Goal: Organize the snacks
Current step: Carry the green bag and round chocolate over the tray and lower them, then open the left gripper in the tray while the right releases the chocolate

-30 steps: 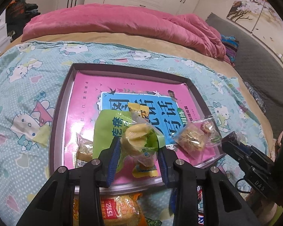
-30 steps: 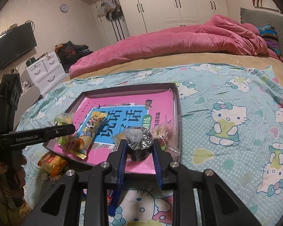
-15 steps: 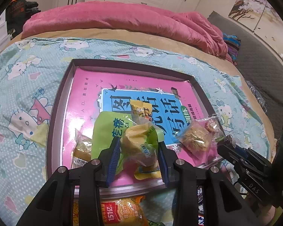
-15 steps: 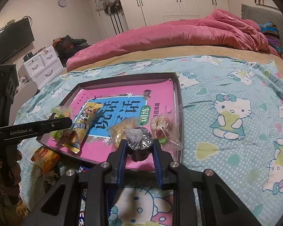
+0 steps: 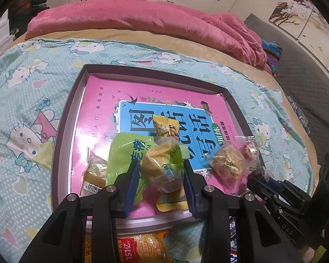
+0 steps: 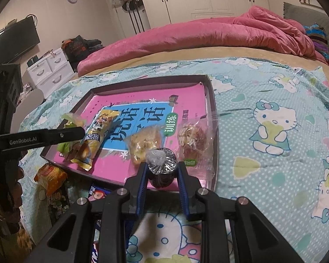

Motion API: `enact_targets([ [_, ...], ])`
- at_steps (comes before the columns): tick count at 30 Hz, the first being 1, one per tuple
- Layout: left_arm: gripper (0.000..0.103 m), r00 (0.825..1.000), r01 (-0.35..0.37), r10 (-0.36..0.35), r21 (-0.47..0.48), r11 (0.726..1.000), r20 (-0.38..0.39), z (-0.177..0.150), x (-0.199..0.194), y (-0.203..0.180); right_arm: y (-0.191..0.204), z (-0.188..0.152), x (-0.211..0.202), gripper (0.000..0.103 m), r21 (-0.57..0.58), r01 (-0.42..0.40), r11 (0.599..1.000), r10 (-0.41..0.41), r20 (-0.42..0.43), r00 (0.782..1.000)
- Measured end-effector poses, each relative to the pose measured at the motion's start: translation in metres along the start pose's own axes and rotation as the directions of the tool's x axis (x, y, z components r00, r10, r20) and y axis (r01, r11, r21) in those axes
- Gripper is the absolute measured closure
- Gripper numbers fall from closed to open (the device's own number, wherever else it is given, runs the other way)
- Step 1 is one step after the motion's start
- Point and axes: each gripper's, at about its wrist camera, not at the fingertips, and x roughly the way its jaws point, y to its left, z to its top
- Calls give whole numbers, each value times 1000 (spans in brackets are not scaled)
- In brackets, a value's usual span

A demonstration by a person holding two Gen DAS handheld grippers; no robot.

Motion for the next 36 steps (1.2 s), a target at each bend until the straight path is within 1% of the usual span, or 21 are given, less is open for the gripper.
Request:
enact_targets([
  [17, 63, 1000, 9, -10, -10, 1000, -26, 0, 1, 1, 0, -6, -10, 75, 8, -9, 1000, 9, 20, 1000],
  [20, 58, 999, 15, -15, -14, 1000, -28, 0, 0, 1, -1, -6, -10, 75, 9, -9, 1000, 9, 21, 1000],
  [25, 54, 1000, 6, -7, -12, 1000, -28, -1, -3, 1, -2, -7, -14, 75, 15, -16, 1000, 16, 26, 1000],
  [30, 47, 1000, 9, -9, -8, 1000, -27, 0, -5, 0, -5, -8, -16, 75, 28, -16, 999, 15, 28, 999],
  [36, 45, 1000, -4, 4, -6, 1000, -31, -1, -7, -1, -10, -8, -17, 75, 53, -16, 998, 15, 30, 999],
])
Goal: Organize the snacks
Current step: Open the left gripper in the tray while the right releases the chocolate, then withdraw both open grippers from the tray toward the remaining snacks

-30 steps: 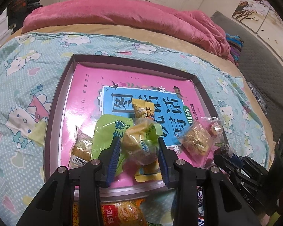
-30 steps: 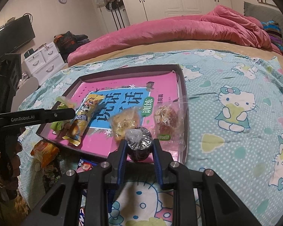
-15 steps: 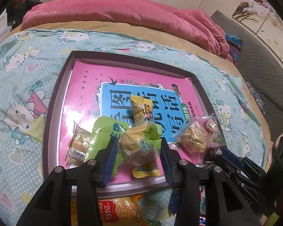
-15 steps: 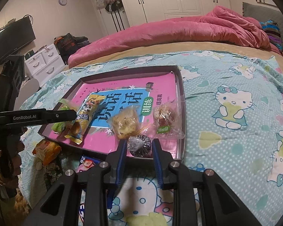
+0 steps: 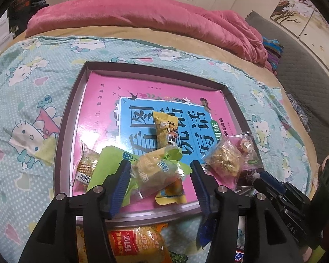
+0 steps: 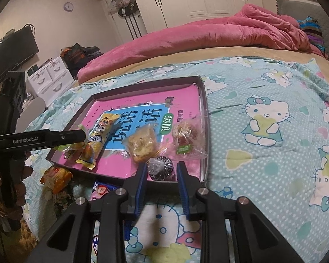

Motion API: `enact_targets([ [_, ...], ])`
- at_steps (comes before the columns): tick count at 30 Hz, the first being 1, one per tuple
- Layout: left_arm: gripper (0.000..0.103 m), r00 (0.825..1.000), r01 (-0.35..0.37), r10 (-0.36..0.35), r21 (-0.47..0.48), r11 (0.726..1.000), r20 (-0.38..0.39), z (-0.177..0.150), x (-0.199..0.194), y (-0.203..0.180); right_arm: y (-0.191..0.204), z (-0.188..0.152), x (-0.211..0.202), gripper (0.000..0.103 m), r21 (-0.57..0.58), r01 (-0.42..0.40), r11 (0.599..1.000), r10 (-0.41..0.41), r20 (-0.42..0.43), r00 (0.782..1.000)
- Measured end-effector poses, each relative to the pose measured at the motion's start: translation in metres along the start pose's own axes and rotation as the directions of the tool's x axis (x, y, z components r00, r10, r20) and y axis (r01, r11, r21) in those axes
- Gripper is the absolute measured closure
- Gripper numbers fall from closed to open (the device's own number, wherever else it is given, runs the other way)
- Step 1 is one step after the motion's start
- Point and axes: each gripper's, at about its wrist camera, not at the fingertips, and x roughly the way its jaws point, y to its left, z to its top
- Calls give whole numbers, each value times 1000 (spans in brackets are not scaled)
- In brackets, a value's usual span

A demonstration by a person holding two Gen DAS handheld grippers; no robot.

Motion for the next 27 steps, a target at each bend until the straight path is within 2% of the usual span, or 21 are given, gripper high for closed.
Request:
enact_targets([
  [5, 45, 1000, 5, -5, 0, 1000, 2, 0, -2, 0, -1, 0, -1, 75, 8, 1, 1000, -1, 2, 1000],
  [9, 38, 1000, 17, -17, 1, 1000, 20, 3, -8, -1, -1, -1, -1, 75, 5, 4, 1000, -4, 2, 1000],
  [24, 36, 999, 22, -23, 14, 1000, 32, 3, -26, -5, 1, -1, -1, 75, -10, 16, 1000, -16, 3, 1000],
  [27, 35, 999, 25, -26, 20, 999, 30, 1, -29, -7, 2, -1, -2, 70, -19, 29, 999, -29, 6, 1000],
])
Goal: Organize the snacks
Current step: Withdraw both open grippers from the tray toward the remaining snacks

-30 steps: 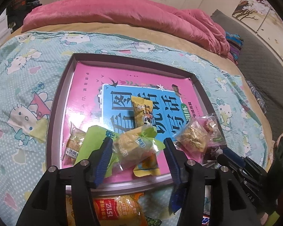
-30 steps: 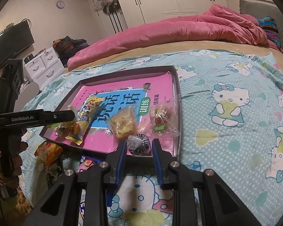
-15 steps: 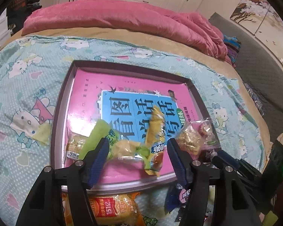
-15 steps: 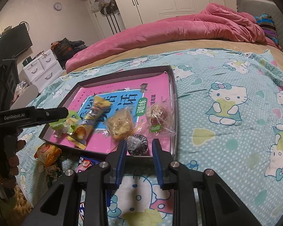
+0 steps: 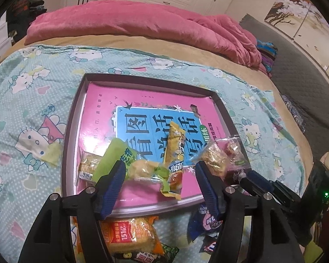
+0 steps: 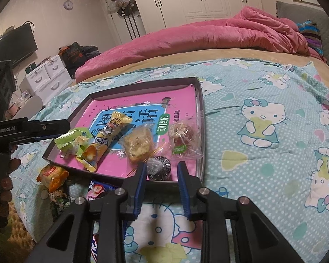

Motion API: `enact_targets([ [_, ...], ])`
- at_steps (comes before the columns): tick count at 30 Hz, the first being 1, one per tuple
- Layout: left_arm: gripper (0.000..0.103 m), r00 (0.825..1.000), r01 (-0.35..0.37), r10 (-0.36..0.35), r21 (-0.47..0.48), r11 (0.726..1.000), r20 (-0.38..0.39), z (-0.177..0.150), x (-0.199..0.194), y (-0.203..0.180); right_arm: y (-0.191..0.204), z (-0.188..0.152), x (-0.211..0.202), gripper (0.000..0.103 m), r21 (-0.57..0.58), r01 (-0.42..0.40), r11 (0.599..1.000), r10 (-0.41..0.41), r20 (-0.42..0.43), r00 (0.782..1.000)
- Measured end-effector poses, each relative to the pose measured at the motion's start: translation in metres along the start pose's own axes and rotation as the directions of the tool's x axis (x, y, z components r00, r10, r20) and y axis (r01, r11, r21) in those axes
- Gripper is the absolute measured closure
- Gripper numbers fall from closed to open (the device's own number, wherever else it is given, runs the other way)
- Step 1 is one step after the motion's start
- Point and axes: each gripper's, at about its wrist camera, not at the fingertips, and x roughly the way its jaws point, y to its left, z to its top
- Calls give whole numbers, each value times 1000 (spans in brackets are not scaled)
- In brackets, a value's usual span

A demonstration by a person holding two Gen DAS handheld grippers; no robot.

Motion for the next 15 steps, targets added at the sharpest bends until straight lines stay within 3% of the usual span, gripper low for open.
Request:
enact_targets([
  [2, 35, 1000, 2, -2, 6, 1000, 0, -1, -2, -2, 0, 0, -2, 61, -1, 4, 1000, -4, 5, 1000],
  [5, 35, 1000, 3, -3, 13, 1000, 7, -2, -7, -4, 0, 1, -7, 60, -2, 12, 1000, -12, 32, 999],
  [9, 25, 1000, 15, -15, 17, 1000, 11, -3, -12, -6, 1, 4, -16, 49, -9, 22, 1000, -21, 75, 997],
  [15, 25, 1000, 15, -15, 13, 1000, 13, -4, -19, -5, 2, 6, -22, 47, -9, 14, 1000, -13, 96, 995],
])
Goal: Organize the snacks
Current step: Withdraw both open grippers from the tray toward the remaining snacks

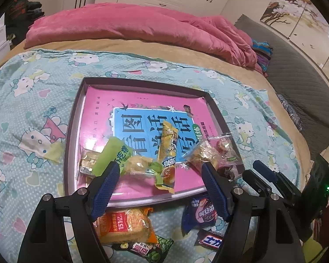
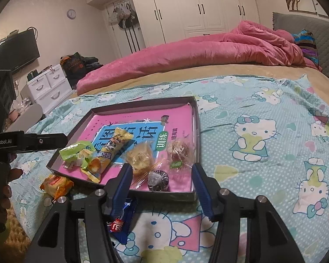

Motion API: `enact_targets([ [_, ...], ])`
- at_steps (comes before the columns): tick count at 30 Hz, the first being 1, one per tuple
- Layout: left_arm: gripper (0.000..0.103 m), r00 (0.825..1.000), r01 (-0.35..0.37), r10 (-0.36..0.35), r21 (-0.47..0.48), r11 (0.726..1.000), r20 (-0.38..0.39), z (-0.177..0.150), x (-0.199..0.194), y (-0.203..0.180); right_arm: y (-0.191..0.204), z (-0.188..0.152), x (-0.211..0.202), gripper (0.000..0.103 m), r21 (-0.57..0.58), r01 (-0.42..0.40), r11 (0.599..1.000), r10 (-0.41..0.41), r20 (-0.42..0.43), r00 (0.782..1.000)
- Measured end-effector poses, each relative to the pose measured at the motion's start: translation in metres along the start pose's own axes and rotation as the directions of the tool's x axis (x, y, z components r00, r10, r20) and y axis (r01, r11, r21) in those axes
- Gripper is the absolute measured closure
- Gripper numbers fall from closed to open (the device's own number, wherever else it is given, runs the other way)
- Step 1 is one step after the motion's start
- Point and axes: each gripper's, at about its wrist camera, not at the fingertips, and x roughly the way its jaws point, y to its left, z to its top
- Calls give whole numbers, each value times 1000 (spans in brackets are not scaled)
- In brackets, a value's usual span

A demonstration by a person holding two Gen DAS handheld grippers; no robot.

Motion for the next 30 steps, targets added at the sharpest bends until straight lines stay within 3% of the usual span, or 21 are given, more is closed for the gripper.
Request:
enact_targets([
  [15, 25, 999, -22, 23, -36, 999, 28, -2, -25, 24, 12, -1, -7, 45, -24, -44, 999, 45, 9, 999],
  [19, 25, 999, -30, 32, -51, 998, 34, -3, -31, 33, 20, -3, -7, 38, -49, -63, 997, 63, -6, 998],
  [30, 25, 999, -34, 35, -56, 998, 22, -11, -38, 38, 40, -10, -9, 38, -117, -94, 989, 90, -35, 995],
])
